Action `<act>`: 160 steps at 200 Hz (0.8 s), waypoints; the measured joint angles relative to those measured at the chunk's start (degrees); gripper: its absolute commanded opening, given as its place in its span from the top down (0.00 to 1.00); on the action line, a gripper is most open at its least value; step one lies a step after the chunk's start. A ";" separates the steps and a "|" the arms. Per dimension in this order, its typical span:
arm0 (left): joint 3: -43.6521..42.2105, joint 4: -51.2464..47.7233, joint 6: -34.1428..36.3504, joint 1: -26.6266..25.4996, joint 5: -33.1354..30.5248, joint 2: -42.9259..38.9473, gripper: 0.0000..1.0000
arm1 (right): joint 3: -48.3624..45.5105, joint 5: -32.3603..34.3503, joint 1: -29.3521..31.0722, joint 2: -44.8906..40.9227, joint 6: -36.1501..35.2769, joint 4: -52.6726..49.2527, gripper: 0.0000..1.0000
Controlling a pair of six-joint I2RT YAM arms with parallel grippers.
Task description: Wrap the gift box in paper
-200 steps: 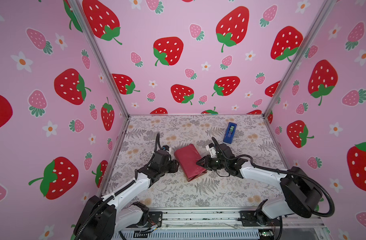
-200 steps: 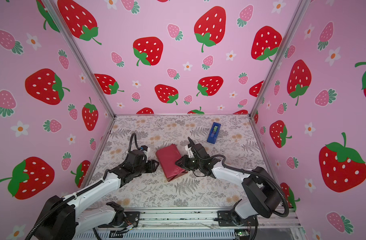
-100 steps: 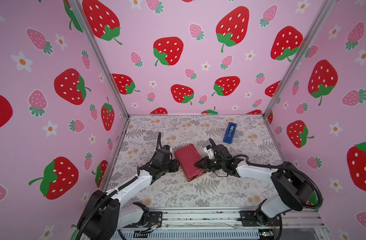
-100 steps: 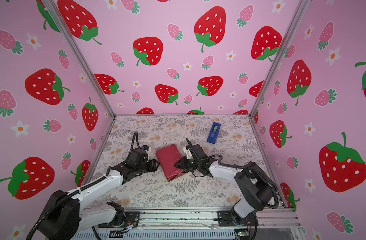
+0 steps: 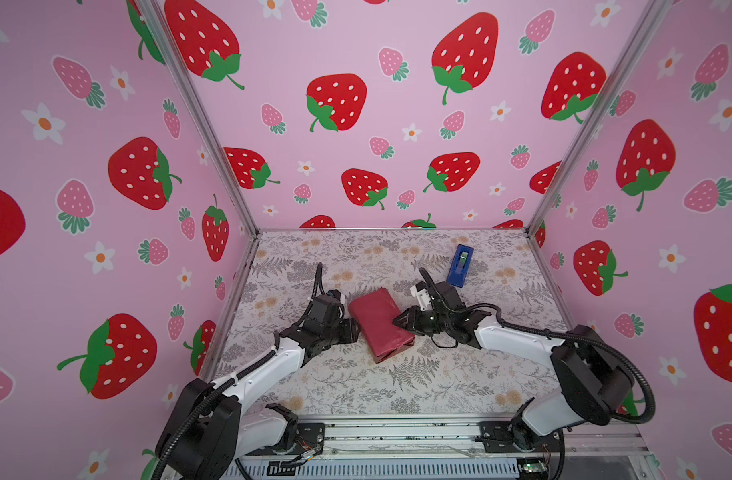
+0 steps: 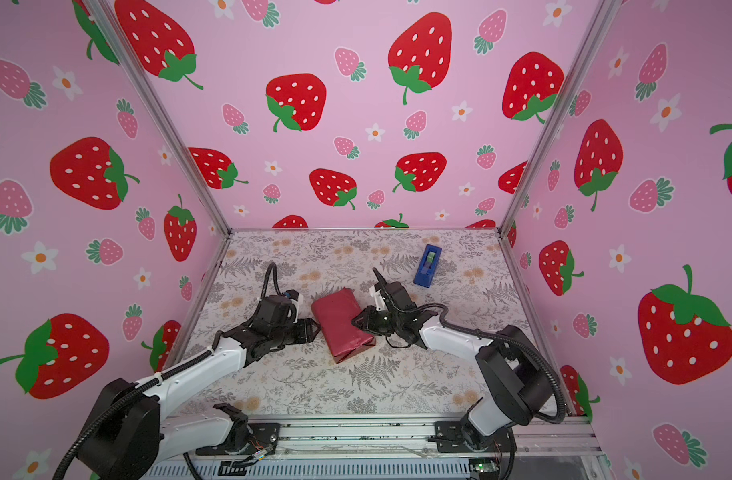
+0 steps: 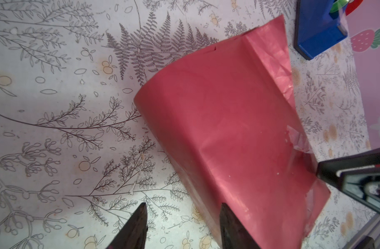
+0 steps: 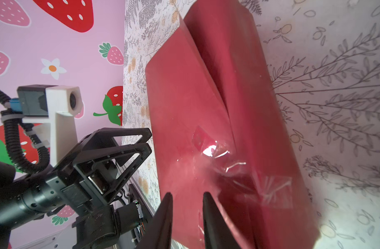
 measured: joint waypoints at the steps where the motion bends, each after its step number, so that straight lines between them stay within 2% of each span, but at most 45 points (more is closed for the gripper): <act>1: 0.09 -0.07 0.02 0.00 0.02 0.00 0.43 | 0.00 -0.04 0.00 -0.09 -0.04 -0.04 0.73; 68: 1.18 -1.11 -1.20 0.33 0.85 -0.68 0.40 | -0.46 -2.84 0.42 0.26 -2.73 -2.43 0.73; 124: 1.20 -0.44 -4.48 1.09 4.81 -1.70 0.31 | -0.13 -2.38 -0.07 0.70 -6.47 -4.00 0.69; 138: 1.20 -0.20 -4.98 1.11 6.10 -1.68 0.25 | 1.38 -1.27 -0.44 0.57 -9.05 -5.77 0.62; 160: 1.99 -0.20 -5.53 1.14 7.93 -0.28 0.23 | 3.56 1.66 -1.05 -1.22 -14.67 -8.07 0.50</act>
